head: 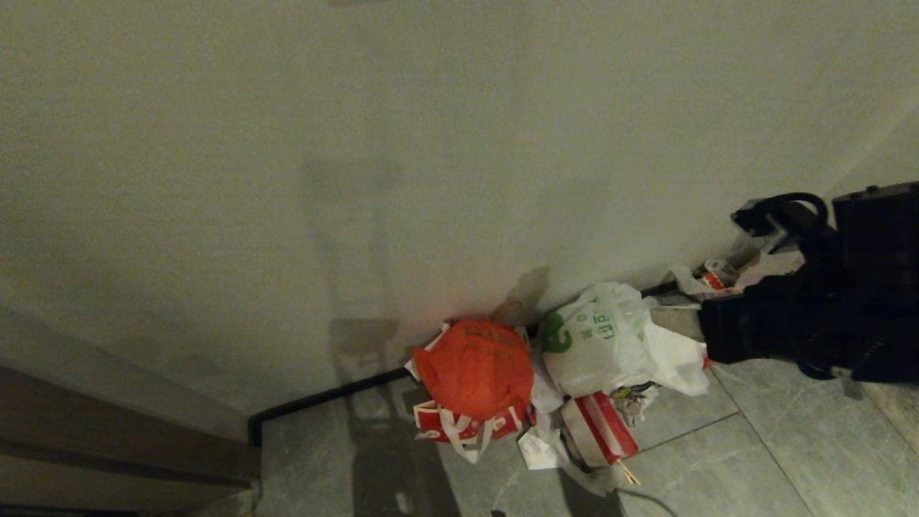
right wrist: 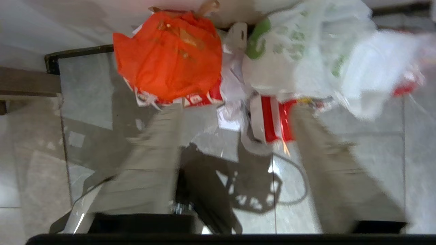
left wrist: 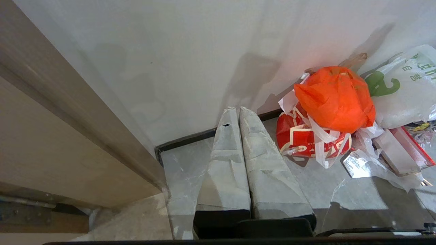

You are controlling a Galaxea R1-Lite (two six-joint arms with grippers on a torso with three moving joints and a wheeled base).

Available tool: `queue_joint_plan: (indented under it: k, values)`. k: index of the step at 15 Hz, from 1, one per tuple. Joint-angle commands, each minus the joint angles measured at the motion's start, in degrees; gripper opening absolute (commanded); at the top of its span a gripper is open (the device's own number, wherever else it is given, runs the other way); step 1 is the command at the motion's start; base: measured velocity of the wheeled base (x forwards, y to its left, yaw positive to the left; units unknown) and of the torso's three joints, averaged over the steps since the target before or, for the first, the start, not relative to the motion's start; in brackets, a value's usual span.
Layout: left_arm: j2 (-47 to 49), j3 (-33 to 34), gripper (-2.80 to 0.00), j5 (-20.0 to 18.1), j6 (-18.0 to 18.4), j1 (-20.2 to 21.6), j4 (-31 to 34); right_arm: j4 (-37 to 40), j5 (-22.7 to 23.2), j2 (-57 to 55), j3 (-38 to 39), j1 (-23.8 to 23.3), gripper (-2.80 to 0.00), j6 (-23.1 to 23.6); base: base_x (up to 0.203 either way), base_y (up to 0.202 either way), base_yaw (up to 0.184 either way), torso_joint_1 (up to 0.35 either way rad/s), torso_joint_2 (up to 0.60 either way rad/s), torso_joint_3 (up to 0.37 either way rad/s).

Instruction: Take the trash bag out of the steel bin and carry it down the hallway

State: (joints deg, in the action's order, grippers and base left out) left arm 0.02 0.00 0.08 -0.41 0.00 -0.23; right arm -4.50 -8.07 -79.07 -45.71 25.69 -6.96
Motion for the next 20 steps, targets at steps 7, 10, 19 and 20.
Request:
queue_joint_plan:
  k: [7,10,19,20]
  values:
    - [0.1,0.1,-2.80,0.0,0.0,0.0,0.0,7.6,1.6,41.2,16.1,-10.7,-2.80,-0.3,0.000,0.000,0.000,0.000,0.00,0.000]
    - [0.1,0.0,-2.80,0.0,0.0,0.0,0.0,18.9,6.8,57.7,21.1,-18.0,-2.80,0.4,0.000,0.000,0.000,0.000,0.00,0.000]
    - [0.1,0.0,-2.80,0.0,0.1,0.0,0.0,8.7,7.4,79.0,43.9,-26.0,-2.80,5.7,0.000,0.000,0.000,0.000,0.00,0.000]
    - [0.1,0.0,-2.80,0.0,0.0,0.0,0.0,8.7,7.4,79.0,44.0,-26.0,-2.80,5.3,0.000,0.000,0.000,0.000,0.00,0.000]
